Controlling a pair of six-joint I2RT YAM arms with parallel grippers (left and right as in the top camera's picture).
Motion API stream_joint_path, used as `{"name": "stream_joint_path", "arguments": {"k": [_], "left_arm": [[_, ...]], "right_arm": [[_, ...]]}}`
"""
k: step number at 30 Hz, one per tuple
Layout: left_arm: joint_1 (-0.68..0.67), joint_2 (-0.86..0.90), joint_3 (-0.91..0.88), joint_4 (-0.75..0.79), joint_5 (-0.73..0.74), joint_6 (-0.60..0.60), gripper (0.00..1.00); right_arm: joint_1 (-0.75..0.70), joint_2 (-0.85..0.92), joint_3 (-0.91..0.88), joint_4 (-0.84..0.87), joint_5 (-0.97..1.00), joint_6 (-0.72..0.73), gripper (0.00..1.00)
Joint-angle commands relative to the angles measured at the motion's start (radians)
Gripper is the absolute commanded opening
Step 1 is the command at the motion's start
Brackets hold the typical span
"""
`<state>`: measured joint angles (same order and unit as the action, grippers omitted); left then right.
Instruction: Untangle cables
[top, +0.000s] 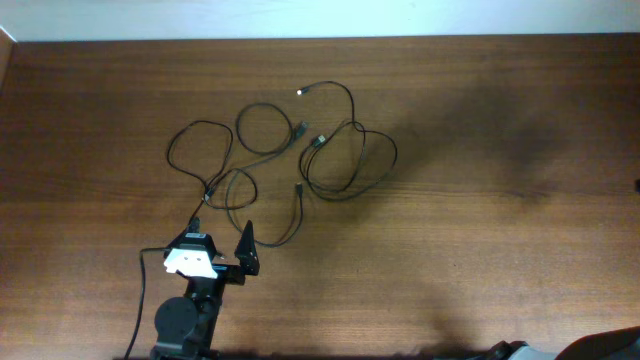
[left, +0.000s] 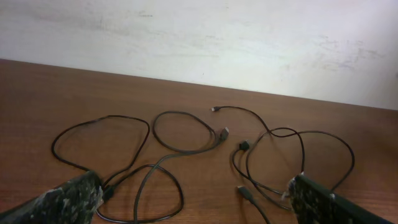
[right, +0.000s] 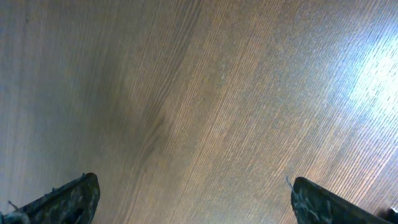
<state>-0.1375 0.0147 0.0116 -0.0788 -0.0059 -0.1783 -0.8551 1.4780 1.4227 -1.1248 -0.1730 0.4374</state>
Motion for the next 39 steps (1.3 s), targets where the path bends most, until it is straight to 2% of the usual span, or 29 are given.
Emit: {"name": "stream_joint_path", "arguments": {"k": [1, 26, 31, 35, 39], "left_arm": [[0.006, -0.010, -0.002, -0.005, 0.026, 0.016, 0.99], [0.006, -0.010, -0.002, -0.005, 0.026, 0.016, 0.99], [0.006, -0.010, -0.002, -0.005, 0.026, 0.016, 0.99], [0.006, -0.010, -0.002, -0.005, 0.026, 0.016, 0.99], [0.006, -0.010, -0.002, -0.005, 0.026, 0.016, 0.99]], "right_arm": [[-0.003, -0.006, 0.002, 0.000, 0.009, -0.003, 0.98], [-0.003, 0.012, 0.002, 0.000, 0.009, -0.003, 0.98], [0.003, -0.040, 0.002, 0.000, 0.009, -0.003, 0.98], [0.100, -0.096, 0.002, 0.000, 0.009, -0.002, 0.98], [0.345, -0.180, 0.002, 0.000, 0.009, -0.002, 0.98]]}}
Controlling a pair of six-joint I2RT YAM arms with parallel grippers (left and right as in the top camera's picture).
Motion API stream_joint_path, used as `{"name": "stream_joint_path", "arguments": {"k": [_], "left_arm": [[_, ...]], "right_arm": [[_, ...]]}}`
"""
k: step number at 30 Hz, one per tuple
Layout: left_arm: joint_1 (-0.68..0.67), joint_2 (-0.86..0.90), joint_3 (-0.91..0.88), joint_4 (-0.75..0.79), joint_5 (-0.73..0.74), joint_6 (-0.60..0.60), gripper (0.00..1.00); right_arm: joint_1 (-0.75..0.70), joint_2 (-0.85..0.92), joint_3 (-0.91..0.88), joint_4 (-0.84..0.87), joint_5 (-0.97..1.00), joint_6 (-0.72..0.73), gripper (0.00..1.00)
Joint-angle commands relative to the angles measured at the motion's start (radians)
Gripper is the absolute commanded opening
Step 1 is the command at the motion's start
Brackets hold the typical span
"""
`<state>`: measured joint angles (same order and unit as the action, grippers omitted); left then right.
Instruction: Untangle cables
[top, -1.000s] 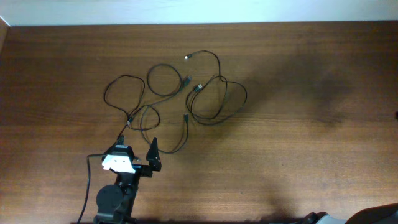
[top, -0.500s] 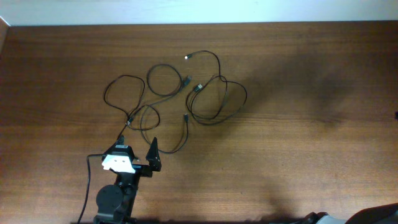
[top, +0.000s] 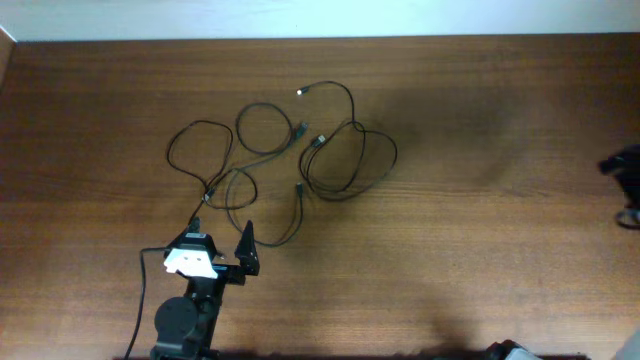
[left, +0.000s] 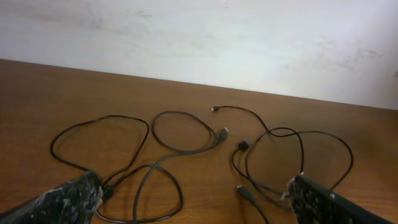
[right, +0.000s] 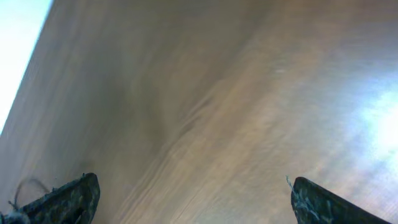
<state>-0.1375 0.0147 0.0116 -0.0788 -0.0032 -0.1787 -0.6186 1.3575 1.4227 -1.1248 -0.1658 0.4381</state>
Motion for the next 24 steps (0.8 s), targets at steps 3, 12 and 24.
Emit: {"name": "stream_joint_path", "arguments": {"k": [3, 12, 24], "left_arm": [[0.006, -0.010, -0.002, -0.005, 0.023, 0.016, 0.99], [0.006, -0.010, -0.002, -0.005, 0.023, 0.016, 0.99], [0.006, -0.010, -0.002, -0.005, 0.023, 0.016, 0.99]], "right_arm": [[0.278, -0.153, 0.001, 0.000, 0.002, -0.003, 0.98], [0.573, -0.481, 0.000, -0.001, 0.002, -0.003, 0.98], [0.573, -0.444, -0.063, -0.056, 0.002, -0.003, 0.98]]}}
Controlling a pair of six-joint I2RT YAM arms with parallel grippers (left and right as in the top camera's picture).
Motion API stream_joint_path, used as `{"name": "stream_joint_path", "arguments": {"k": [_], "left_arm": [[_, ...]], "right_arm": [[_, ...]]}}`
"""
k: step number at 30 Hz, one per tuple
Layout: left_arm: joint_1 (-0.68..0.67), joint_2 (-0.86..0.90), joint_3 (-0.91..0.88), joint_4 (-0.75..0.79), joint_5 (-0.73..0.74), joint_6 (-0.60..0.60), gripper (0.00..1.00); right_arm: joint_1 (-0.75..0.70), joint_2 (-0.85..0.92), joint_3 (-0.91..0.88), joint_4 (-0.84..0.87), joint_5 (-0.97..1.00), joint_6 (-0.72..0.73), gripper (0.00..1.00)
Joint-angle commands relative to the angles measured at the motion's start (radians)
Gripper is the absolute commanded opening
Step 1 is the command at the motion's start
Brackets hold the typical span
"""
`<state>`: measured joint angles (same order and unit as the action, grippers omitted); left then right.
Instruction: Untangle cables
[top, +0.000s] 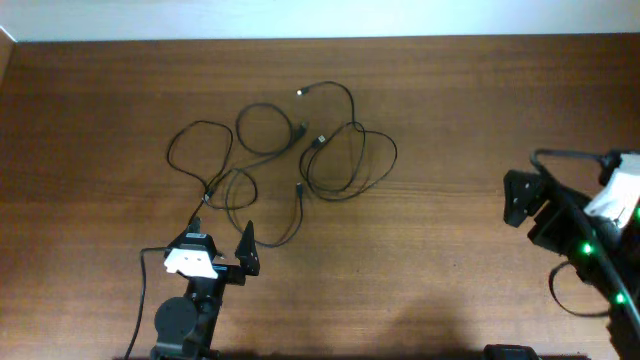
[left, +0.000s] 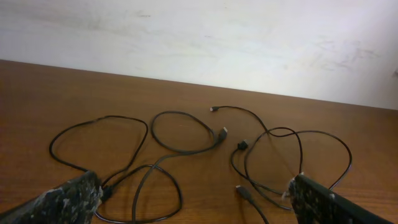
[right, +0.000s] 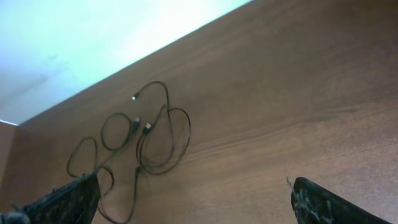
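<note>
Thin black cables lie looped over one another on the brown table. The left loops (top: 205, 150) run toward my left gripper, and the right loops (top: 350, 160) lie beside them. The tangle also shows in the left wrist view (left: 186, 140) and the right wrist view (right: 149, 140). A pale plug tip (top: 301, 91) lies at the far end. My left gripper (top: 222, 235) stands open just in front of the nearest loop (left: 146, 193), holding nothing. My right gripper (top: 520, 198) is open and empty, far to the right of the cables.
The wooden table (top: 470, 110) ends at a white wall (left: 249, 43) behind the cables. My right arm's own black lead (top: 570, 155) arcs above its wrist at the right side.
My right arm has moved from the table's right edge further in over the table. Its camera now faces the cables. The left gripper and the cables have not moved.
First my right wrist looked down at bare wood and the arm barely showed in the overhead view. Then it appeared at the right edge, with a cable loop just entering its view. Now it stands over the right side with the whole tangle in view. The left gripper stayed open throughout.
</note>
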<state>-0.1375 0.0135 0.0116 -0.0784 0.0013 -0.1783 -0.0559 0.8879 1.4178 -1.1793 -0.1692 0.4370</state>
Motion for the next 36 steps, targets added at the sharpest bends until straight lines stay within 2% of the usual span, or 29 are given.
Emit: {"name": "stream_joint_path", "arguments": {"k": [1, 9, 16, 20, 25, 28, 36], "left_arm": [[0.006, -0.008, -0.002, -0.006, 0.018, 0.016, 0.99], [0.006, -0.008, -0.002, -0.006, 0.018, 0.016, 0.99], [0.006, -0.008, -0.002, -0.006, 0.018, 0.016, 0.99], [0.006, -0.008, -0.002, -0.006, 0.018, 0.016, 0.99], [0.006, -0.008, -0.002, -0.006, 0.018, 0.016, 0.99], [0.006, -0.008, -0.002, -0.006, 0.018, 0.016, 0.99], [0.006, -0.008, -0.002, -0.006, 0.018, 0.016, 0.99]], "right_arm": [[0.010, 0.016, -0.096, -0.002, 0.005, -0.002, 0.98], [0.010, -0.283, -0.518, -0.001, 0.005, -0.002, 0.98], [0.010, -0.642, -0.717, 0.008, 0.005, -0.002, 0.98], [0.010, -0.797, -0.762, 0.001, 0.005, -0.002, 0.98], [0.010, -0.815, -0.777, -0.119, 0.005, -0.002, 0.98], [0.010, -0.880, -0.825, -0.079, -0.014, -0.002, 0.98], [0.010, -0.884, -0.879, -0.041, -0.045, -0.002, 0.98]]}}
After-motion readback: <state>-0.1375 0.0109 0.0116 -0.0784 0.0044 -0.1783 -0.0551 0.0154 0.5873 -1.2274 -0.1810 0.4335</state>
